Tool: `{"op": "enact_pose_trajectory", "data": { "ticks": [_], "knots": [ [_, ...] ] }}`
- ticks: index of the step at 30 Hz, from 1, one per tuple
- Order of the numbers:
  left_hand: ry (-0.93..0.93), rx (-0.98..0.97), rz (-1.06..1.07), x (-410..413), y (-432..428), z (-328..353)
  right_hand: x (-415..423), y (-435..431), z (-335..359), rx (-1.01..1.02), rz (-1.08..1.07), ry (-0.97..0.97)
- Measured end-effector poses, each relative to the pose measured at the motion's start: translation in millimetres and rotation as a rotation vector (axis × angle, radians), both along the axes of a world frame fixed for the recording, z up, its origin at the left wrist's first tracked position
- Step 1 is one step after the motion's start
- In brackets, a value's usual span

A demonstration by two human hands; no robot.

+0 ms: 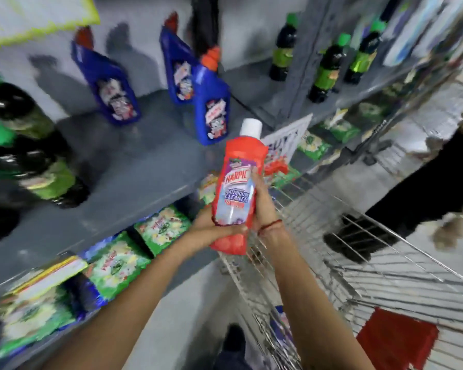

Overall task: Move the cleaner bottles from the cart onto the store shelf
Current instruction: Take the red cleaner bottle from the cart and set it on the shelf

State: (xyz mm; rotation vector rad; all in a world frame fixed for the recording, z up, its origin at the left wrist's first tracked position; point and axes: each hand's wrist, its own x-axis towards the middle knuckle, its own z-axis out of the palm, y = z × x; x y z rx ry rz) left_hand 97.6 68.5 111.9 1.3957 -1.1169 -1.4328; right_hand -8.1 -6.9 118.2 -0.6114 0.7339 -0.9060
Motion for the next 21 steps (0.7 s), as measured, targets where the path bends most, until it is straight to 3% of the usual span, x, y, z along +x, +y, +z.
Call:
{"op": "enact_pose_trajectory", "data": {
  "ticks": [13, 21],
  "knots": [
    [-0.013, -0.187, 0.706, 202.3, 199.1, 41.3, 260.1, 139.4, 83.4, -0.493, 0.634, 0.088],
    [-0.12, -0.257, 0.922, 310.0, 286.1, 49.9, 387.8, 218.7, 106.3, -0.701, 0.862, 0.098]
  ]
}}
